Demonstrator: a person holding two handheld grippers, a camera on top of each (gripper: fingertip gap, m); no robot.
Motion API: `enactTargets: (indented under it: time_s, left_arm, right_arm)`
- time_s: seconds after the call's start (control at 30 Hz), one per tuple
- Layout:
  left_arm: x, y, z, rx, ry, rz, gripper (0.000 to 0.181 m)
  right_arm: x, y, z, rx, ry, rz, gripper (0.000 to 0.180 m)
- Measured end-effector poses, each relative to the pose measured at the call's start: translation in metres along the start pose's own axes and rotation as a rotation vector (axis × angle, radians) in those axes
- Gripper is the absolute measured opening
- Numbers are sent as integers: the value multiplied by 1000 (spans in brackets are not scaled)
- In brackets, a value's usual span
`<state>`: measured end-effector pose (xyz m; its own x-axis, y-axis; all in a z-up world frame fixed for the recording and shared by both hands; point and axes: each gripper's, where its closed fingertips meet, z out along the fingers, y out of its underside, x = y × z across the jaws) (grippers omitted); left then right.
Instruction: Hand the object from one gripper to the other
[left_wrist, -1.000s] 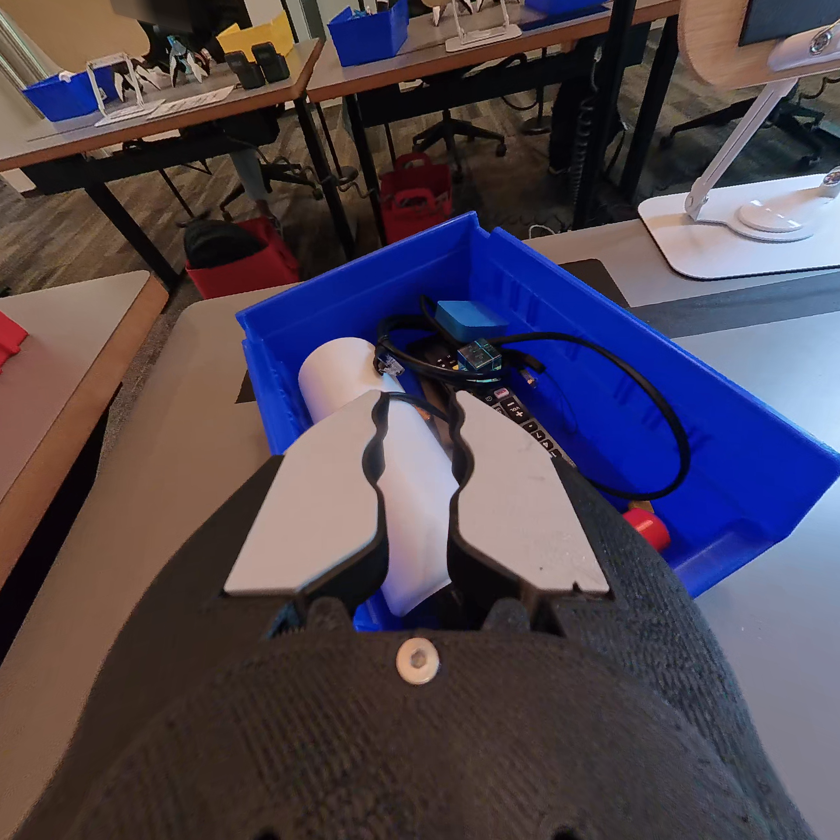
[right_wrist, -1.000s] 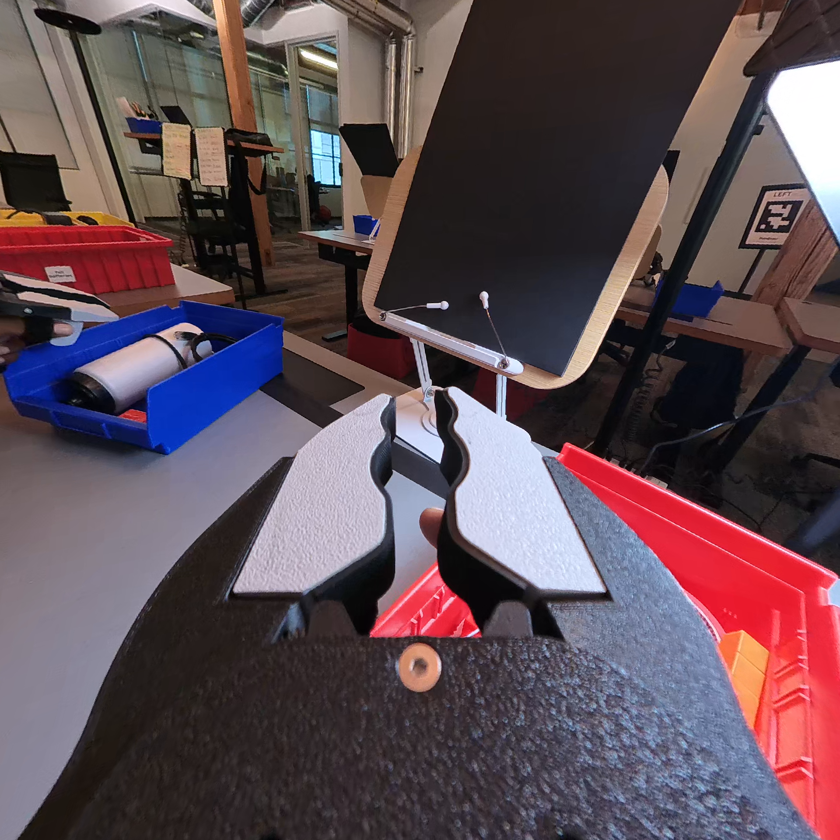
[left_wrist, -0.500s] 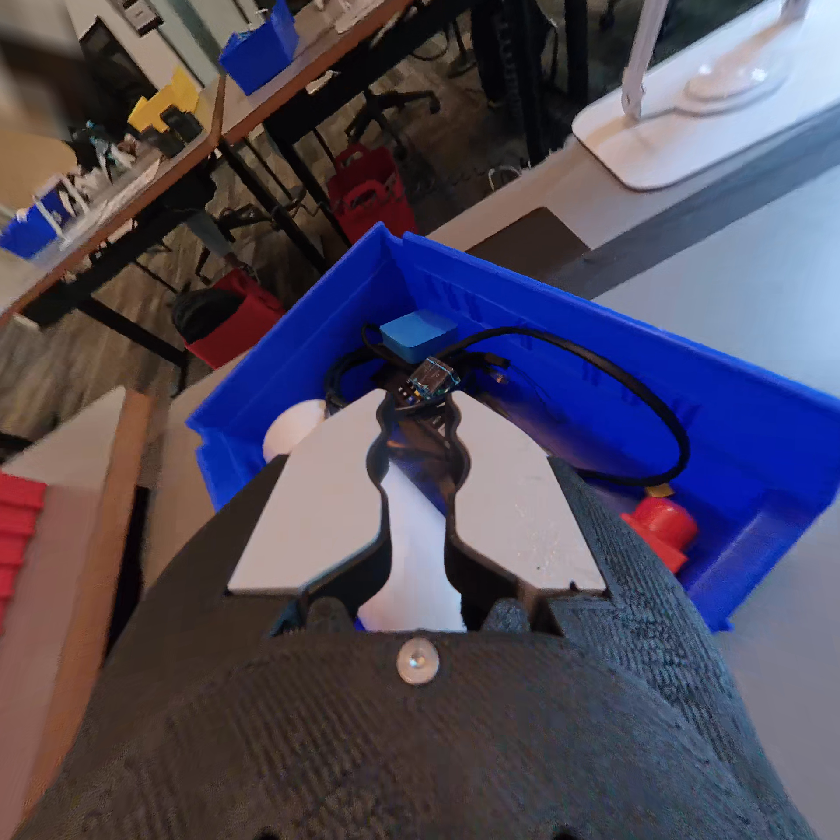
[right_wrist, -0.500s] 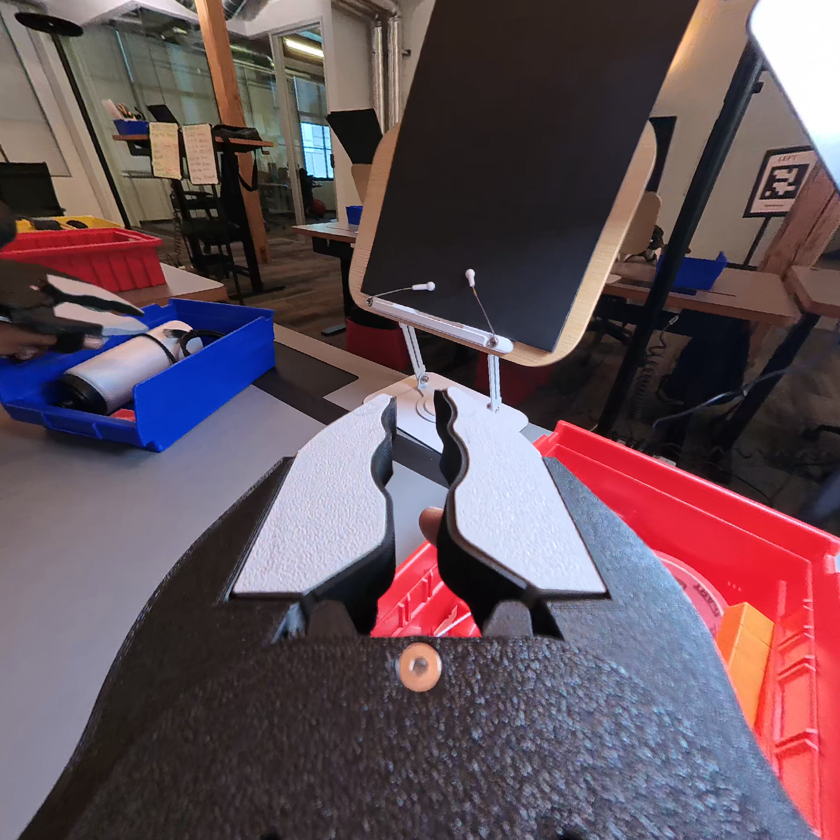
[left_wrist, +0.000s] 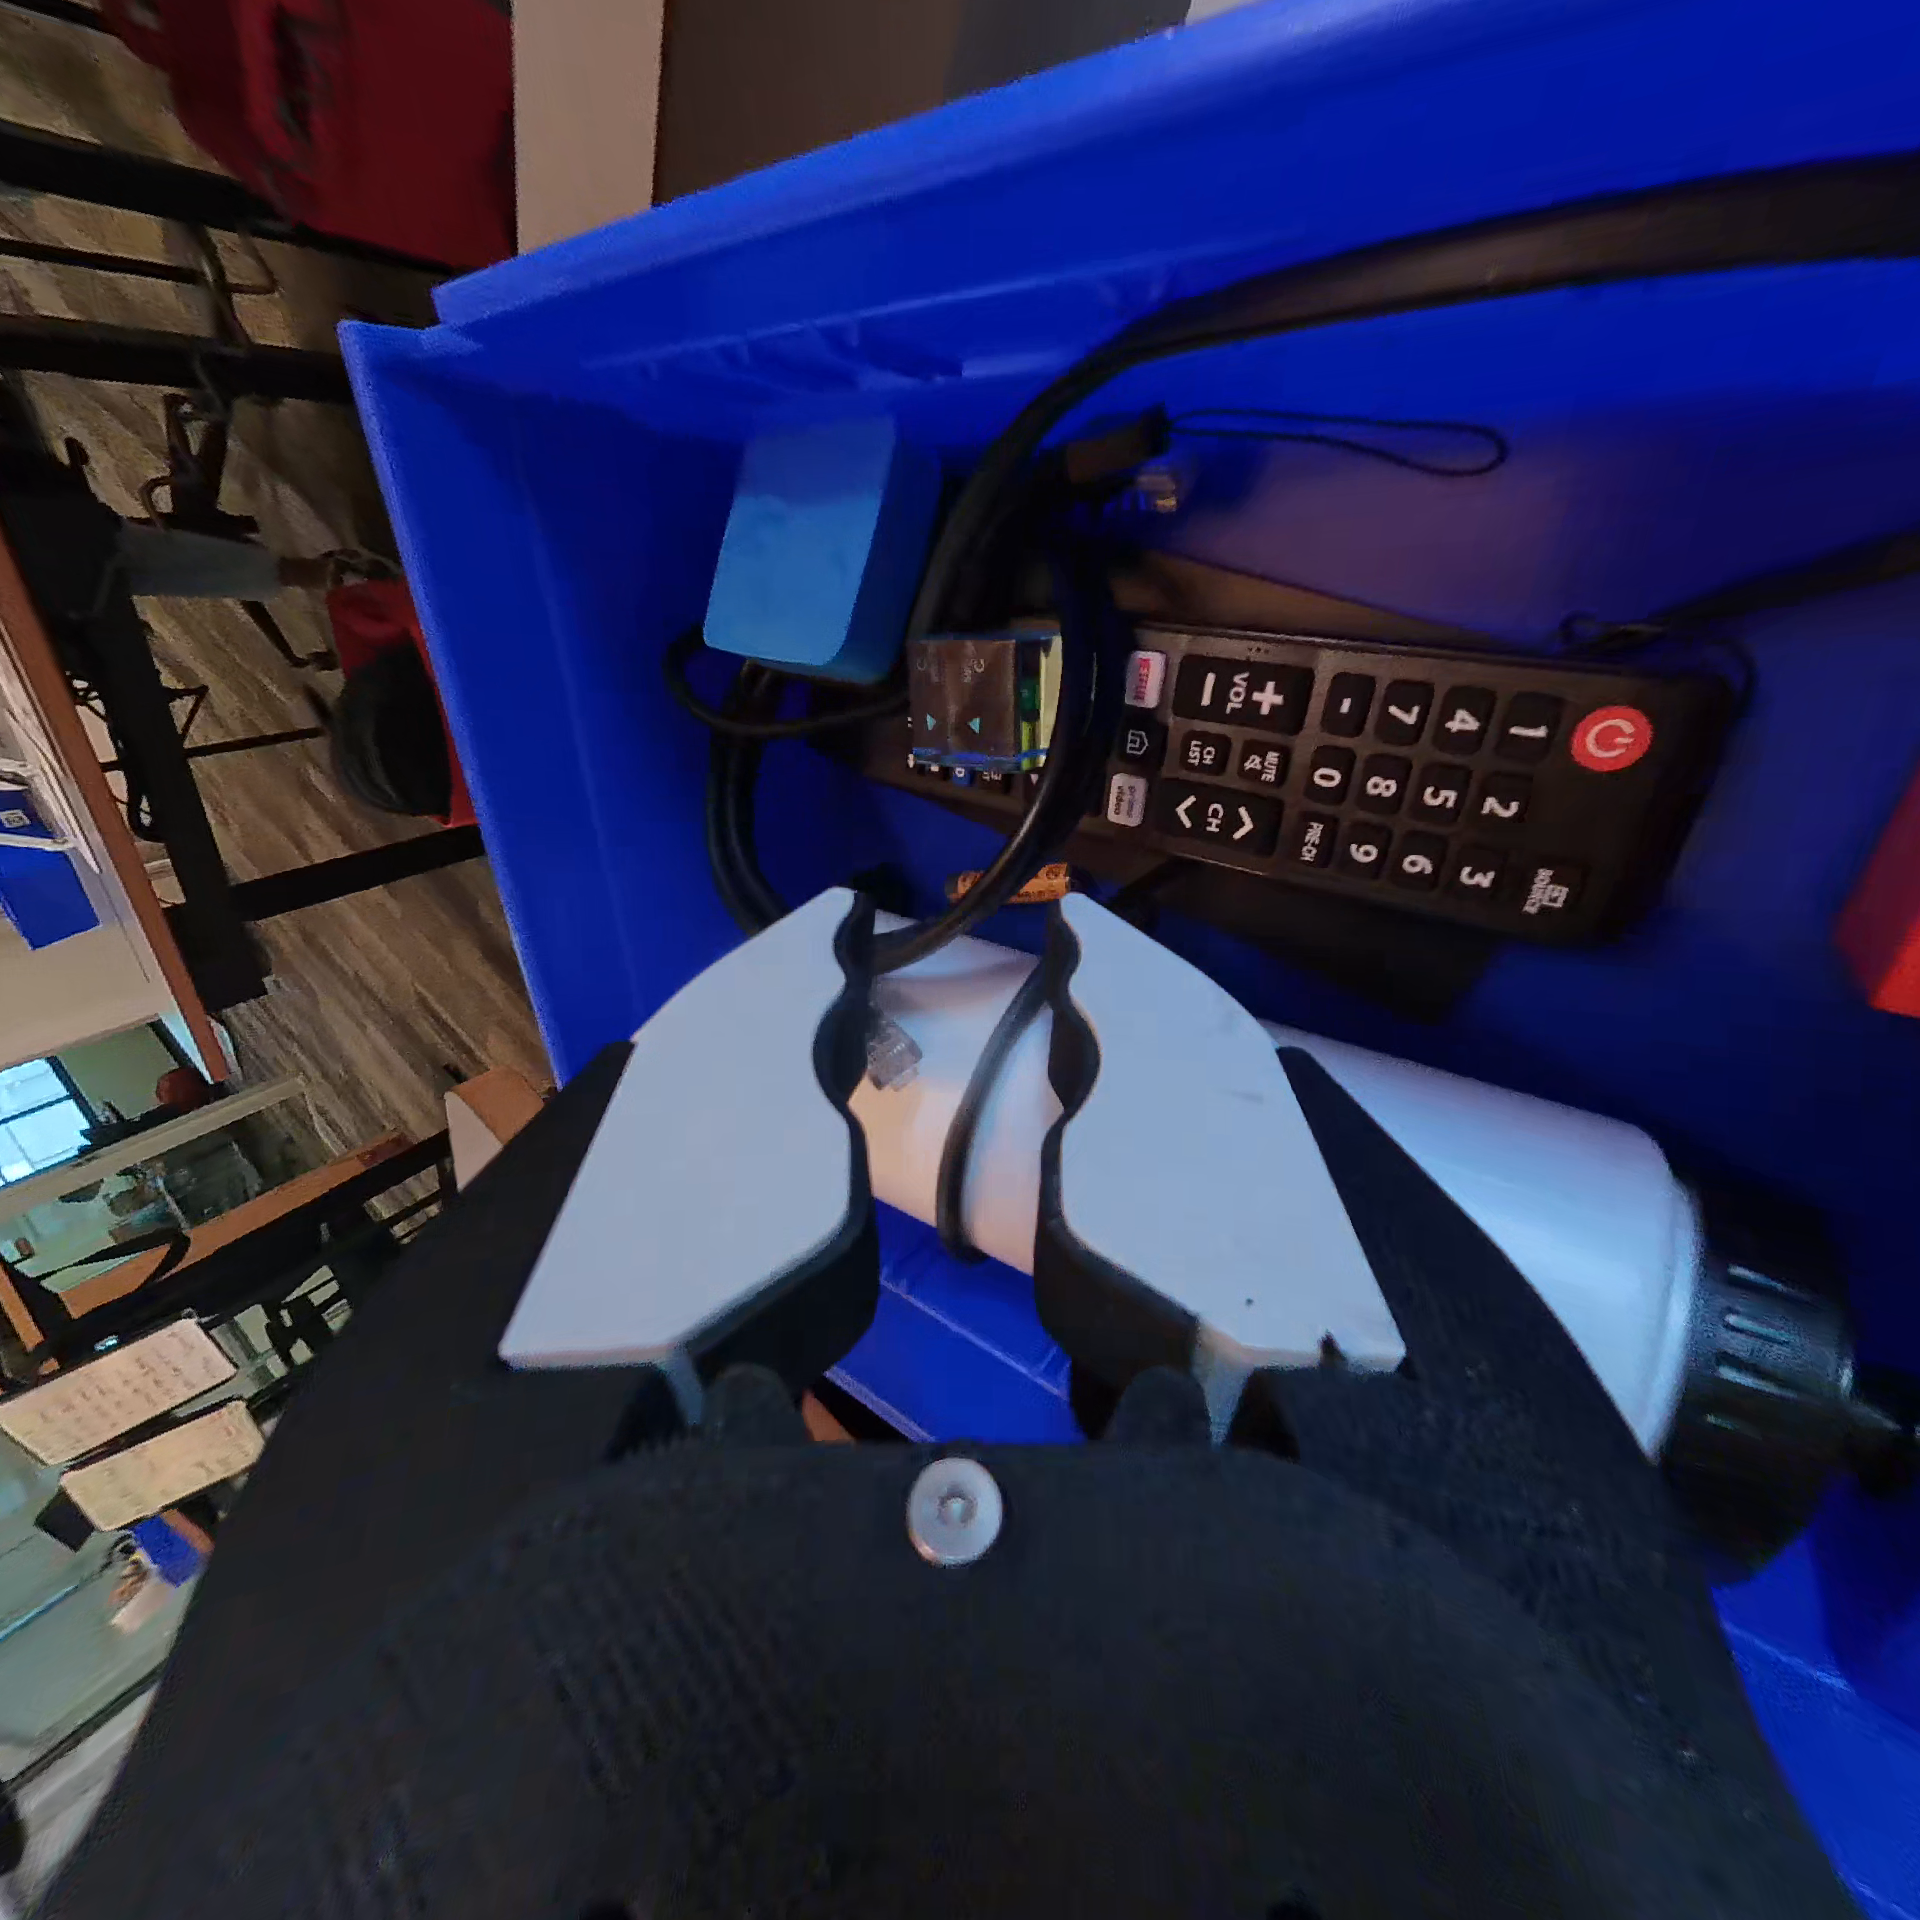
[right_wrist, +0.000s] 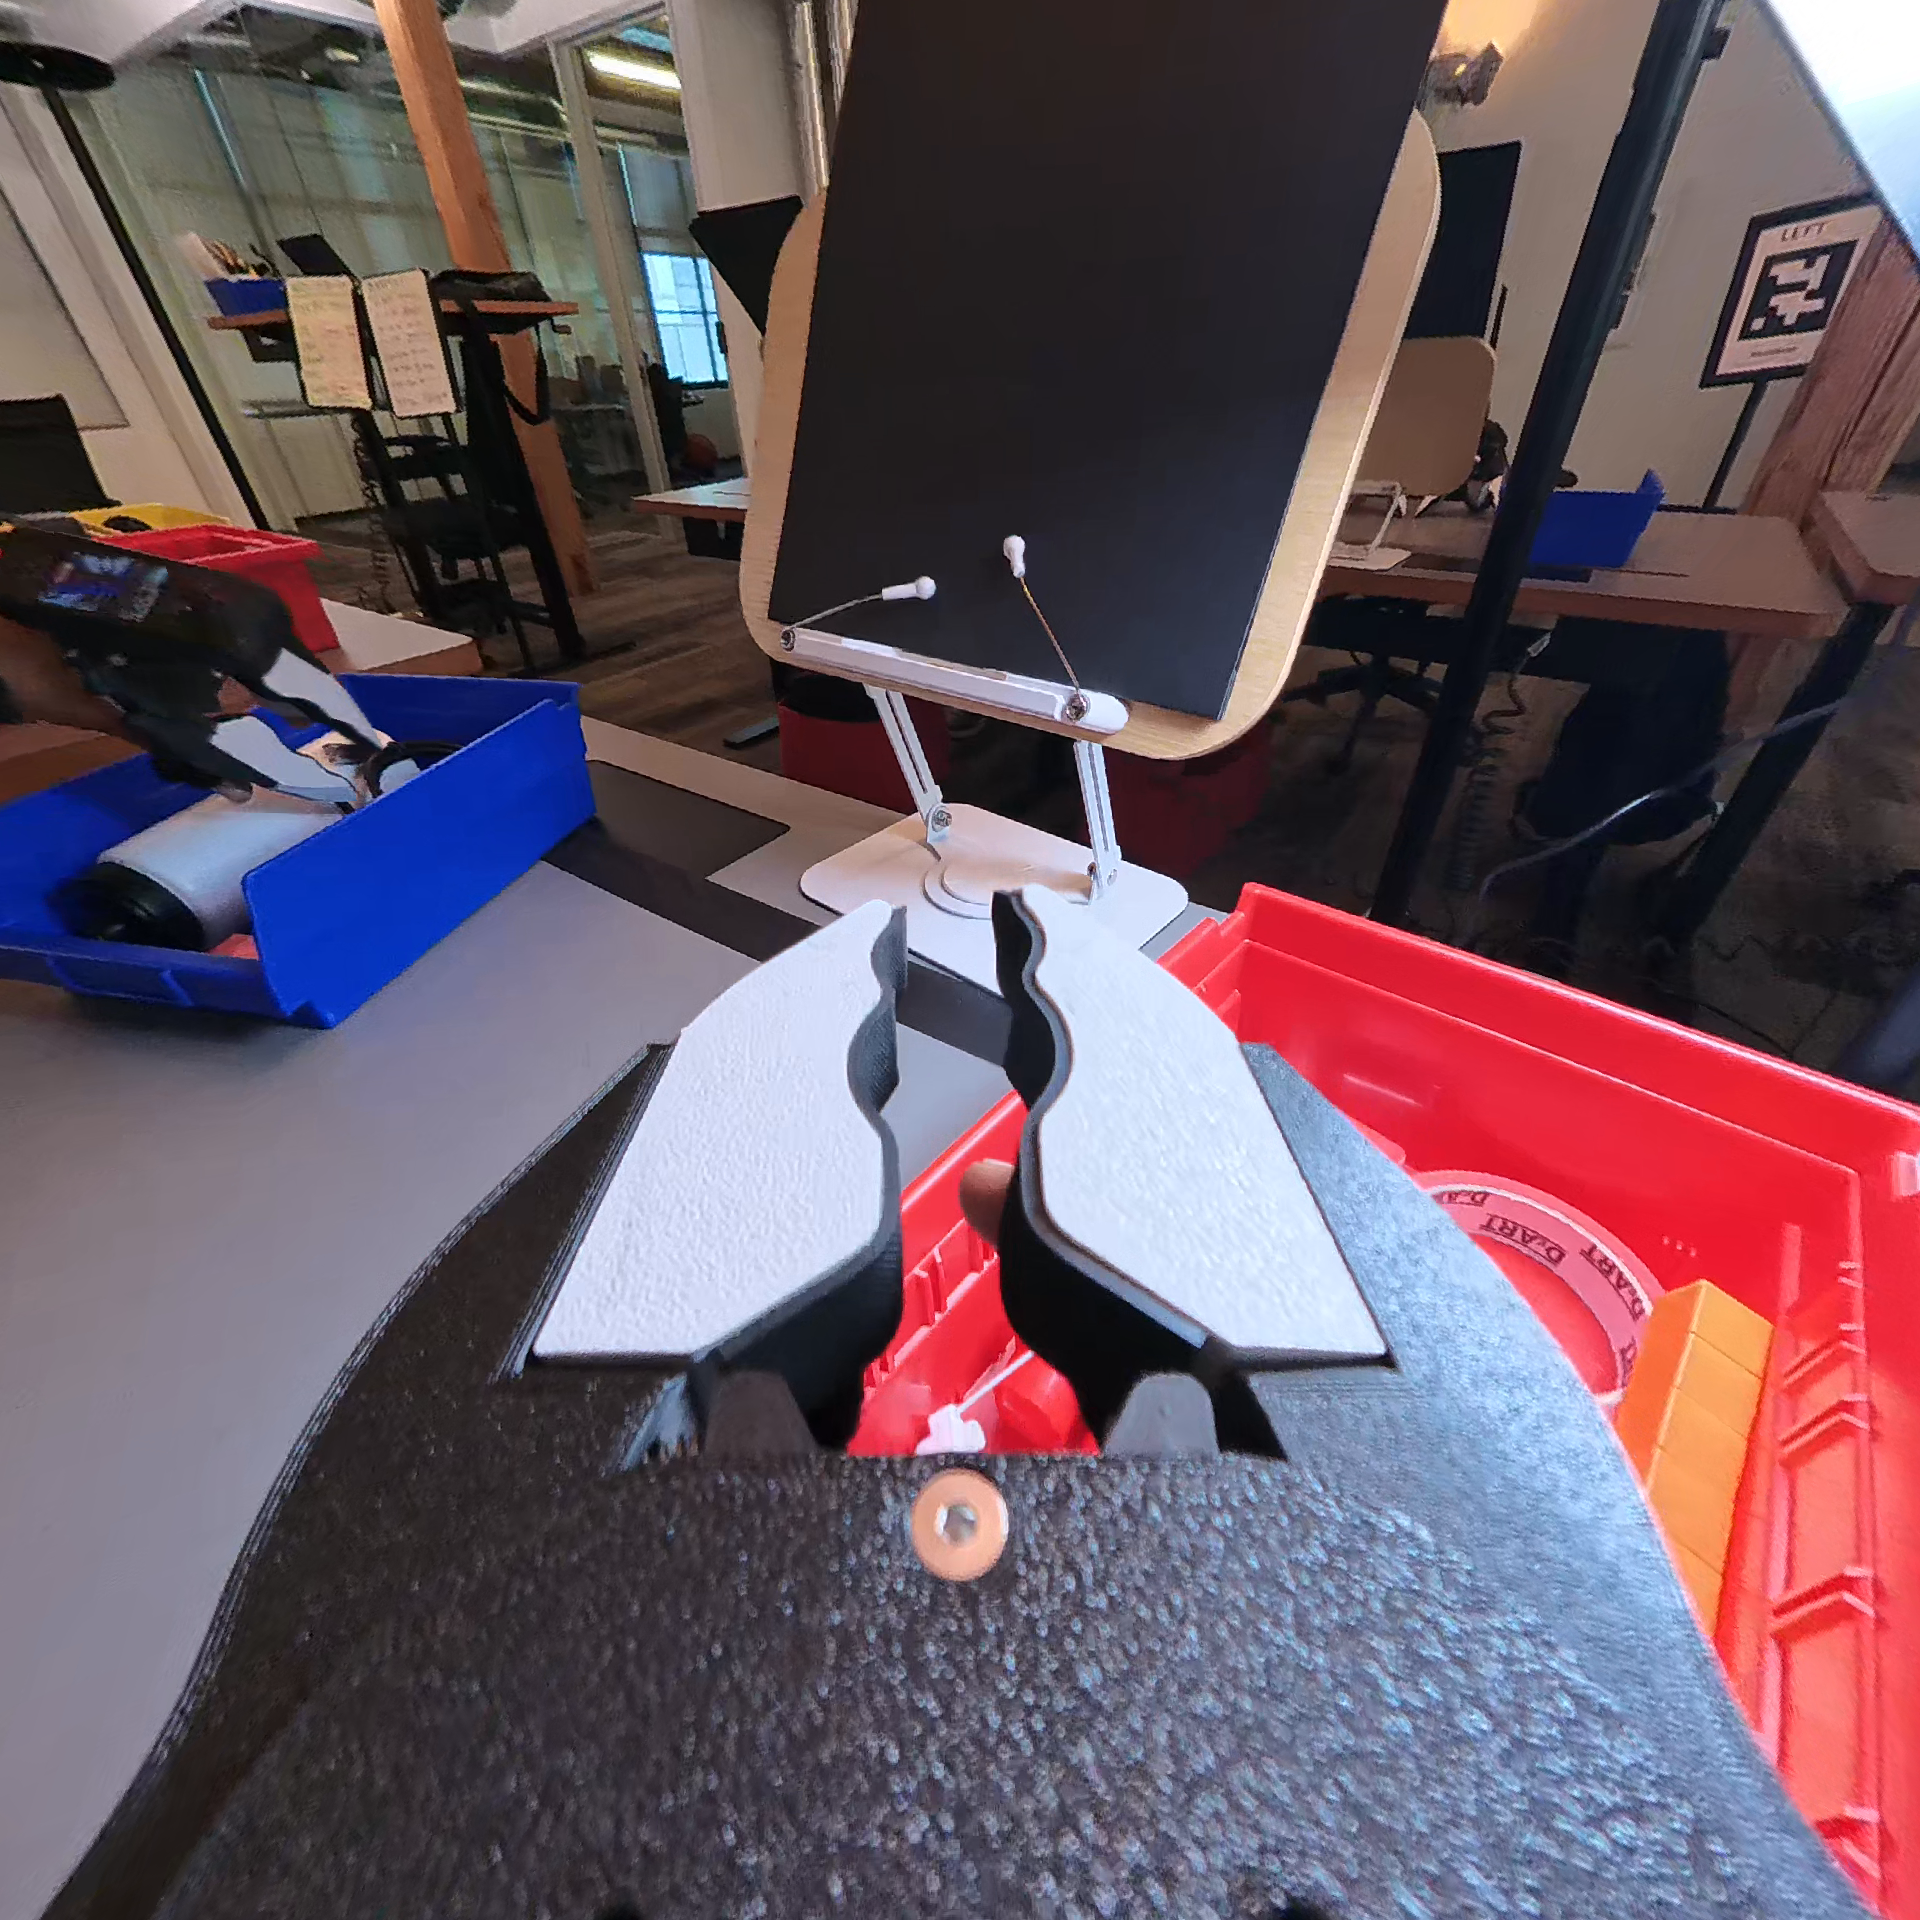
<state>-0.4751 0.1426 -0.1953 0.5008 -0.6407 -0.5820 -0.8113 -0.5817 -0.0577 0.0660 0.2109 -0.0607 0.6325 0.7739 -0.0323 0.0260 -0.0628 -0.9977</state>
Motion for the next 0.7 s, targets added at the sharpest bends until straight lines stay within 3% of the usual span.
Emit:
enactTargets:
  time_s: [0.23, 0.4, 0.7]
  left_arm:
    - [3, 9, 20, -150, 48, 162, 33]
    - [2, 14, 24, -228, 26, 259, 15]
    - [-22, 4, -27, -216, -86, 425, 6]
  right_arm:
    - [5, 3, -1, -5, 5, 15, 16]
    - [8, 7, -1, -16, 8, 28, 16]
    - [1, -4, -5, 12, -16, 37, 16]
